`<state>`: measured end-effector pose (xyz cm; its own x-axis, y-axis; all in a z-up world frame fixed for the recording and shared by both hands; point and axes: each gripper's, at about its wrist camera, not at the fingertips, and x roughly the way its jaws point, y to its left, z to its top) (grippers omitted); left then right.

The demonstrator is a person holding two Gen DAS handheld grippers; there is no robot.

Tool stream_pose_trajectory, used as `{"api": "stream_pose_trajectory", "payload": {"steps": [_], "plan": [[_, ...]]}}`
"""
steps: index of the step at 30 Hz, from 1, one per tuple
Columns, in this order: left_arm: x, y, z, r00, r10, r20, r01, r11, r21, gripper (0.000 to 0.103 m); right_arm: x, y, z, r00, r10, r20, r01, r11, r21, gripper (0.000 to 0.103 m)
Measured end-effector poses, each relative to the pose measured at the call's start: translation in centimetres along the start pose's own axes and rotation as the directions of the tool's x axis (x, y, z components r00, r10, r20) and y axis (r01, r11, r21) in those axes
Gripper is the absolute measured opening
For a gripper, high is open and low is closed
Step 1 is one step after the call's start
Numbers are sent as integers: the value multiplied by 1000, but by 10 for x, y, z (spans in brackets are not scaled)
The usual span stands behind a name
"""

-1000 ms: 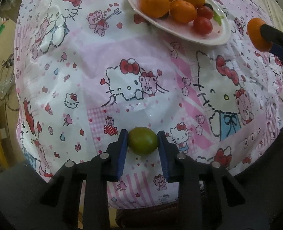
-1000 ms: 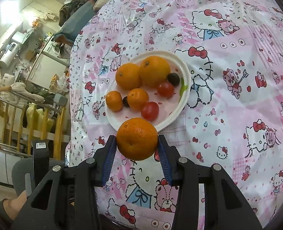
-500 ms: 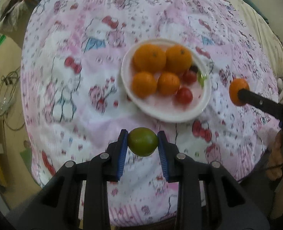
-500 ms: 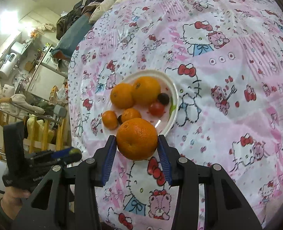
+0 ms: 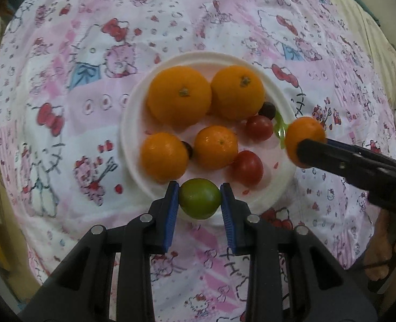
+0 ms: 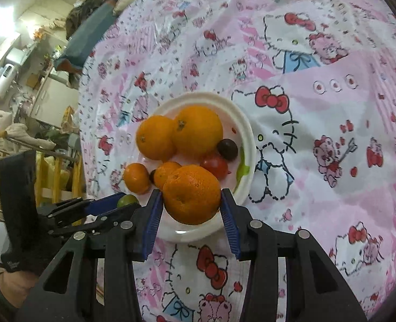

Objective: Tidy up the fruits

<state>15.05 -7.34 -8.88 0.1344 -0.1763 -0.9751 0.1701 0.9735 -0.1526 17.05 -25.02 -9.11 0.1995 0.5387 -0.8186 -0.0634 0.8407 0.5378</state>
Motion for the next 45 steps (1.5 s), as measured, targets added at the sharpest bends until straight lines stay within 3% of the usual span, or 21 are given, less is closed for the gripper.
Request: {"api": "stream_pose_trajectory", "payload": {"steps": [11, 19, 21, 23, 25, 29, 32, 34, 36, 39, 45], "plan": [[13, -9, 4, 1000, 5, 4, -5, 1000, 26, 28, 16, -12, 5, 999, 30, -42, -28, 997, 66, 47], [15, -12, 4, 1000, -12, 1, 12, 999, 35, 48, 20, -7, 4, 998, 26, -50, -24, 998, 53, 48], [10, -10, 2, 1000, -5, 4, 5, 1000, 31, 63, 20, -8, 4, 999, 23, -49, -20, 998, 59, 49], [0, -8, -2, 1000, -12, 22, 12, 1000, 28, 67, 17, -9, 5, 999, 34, -37, -31, 997, 71, 60], [-13, -6, -8, 999, -17, 33, 16, 999, 34, 70, 10, -8, 6, 999, 44, -10, -43, 996, 72, 67], [-32, -5, -27, 996, 54, 67, -59, 995, 80, 71, -5, -2, 9, 999, 35, 34, -37, 998, 44, 67], [-40, 0, -46, 993, 87, 79, -94, 991, 92, 71, -19, 6, 8, 997, -14, 77, 15, 1000, -8, 67], [-49, 9, -58, 988, 94, 126, -102, 993, 59, 71, -30, 12, 4, 993, -39, 114, 44, 998, -44, 68], [-58, 19, -67, 977, 106, 184, -110, 994, 11, 71, -40, 16, -2, 988, -46, 144, 56, 996, -63, 78], [-71, 29, -75, 958, 108, 267, -102, 994, -38, 71, -58, 24, -15, 980, -44, 195, 62, 994, -87, 83], [-101, 29, -91, 878, 143, 457, -143, 989, -33, 71, -84, 52, -51, 936, -90, 339, 161, 969, -186, 96]]}}
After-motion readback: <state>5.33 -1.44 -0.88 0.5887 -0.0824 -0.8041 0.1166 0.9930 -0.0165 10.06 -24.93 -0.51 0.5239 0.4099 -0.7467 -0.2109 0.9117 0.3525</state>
